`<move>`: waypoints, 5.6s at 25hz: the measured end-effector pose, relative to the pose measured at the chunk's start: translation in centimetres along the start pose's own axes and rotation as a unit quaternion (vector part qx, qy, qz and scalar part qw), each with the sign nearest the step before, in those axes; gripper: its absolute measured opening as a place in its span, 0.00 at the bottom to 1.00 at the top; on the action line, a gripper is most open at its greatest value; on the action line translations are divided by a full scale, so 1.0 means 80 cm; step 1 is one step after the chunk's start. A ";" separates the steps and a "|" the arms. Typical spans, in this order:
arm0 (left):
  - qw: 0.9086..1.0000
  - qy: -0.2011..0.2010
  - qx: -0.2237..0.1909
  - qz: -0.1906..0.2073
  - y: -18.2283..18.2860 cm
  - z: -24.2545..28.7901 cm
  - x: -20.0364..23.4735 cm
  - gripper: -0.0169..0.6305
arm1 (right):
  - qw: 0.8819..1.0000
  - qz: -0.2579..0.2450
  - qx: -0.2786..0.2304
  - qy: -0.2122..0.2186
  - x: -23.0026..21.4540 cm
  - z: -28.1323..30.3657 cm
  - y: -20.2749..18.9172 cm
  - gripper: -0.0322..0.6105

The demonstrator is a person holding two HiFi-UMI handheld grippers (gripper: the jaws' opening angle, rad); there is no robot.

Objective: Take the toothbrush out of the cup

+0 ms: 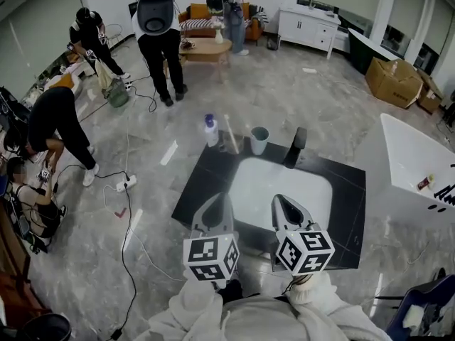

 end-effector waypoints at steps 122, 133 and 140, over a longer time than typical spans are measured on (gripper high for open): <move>0.980 0.009 0.192 -0.053 -0.052 0.462 0.055 0.14 | 0.989 0.102 0.102 -0.029 -0.182 0.270 0.007 0.09; 0.979 0.018 0.196 -0.045 -0.052 0.471 0.051 0.12 | 0.988 0.105 0.107 -0.029 -0.187 0.268 0.004 0.08; 0.979 0.025 0.200 -0.042 -0.051 0.471 0.055 0.09 | 0.988 0.106 0.105 -0.034 -0.190 0.266 0.007 0.09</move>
Point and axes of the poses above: the fingertips, and each gripper's own axes: z forward along the fingers, x to its left, y out of its top, the point moved 9 cm from there along -z, backward along the fingers, and after that the axes turned 5 degrees about x, right-handed, at the moved point
